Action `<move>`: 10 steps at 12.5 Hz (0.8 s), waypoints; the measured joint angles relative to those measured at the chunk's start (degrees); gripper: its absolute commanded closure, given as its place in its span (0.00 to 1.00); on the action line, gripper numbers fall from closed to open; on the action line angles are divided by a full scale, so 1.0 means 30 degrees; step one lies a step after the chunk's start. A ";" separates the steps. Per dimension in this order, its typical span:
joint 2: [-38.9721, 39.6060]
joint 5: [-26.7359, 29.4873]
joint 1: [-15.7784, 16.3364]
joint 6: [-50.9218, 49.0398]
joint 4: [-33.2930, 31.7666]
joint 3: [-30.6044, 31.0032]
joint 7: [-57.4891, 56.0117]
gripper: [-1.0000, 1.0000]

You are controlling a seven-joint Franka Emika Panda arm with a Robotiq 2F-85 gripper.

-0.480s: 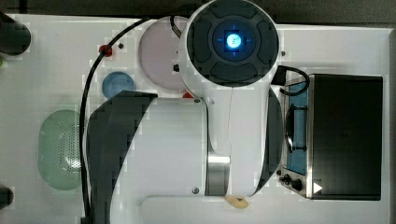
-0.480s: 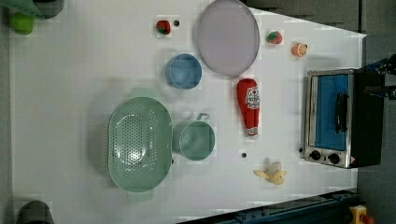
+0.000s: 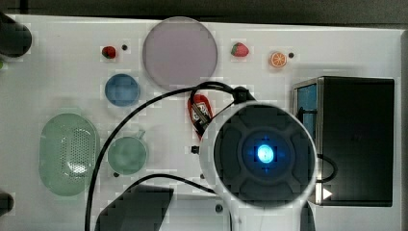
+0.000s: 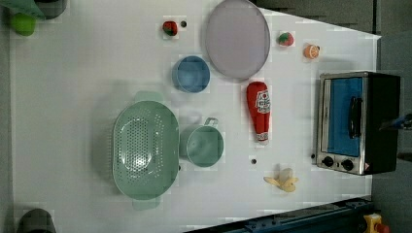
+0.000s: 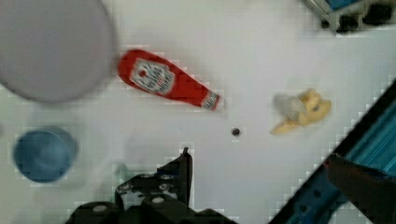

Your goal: Pick Ketchup from the table and place it in strainer.

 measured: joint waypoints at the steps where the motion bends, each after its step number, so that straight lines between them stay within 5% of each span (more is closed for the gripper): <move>1: 0.0079 0.0079 -0.0068 0.0357 0.0168 0.0106 -0.0056 0.00; 10: 0.5790 0.0362 -0.0167 0.7953 -0.3600 0.0670 -1.2736 0.00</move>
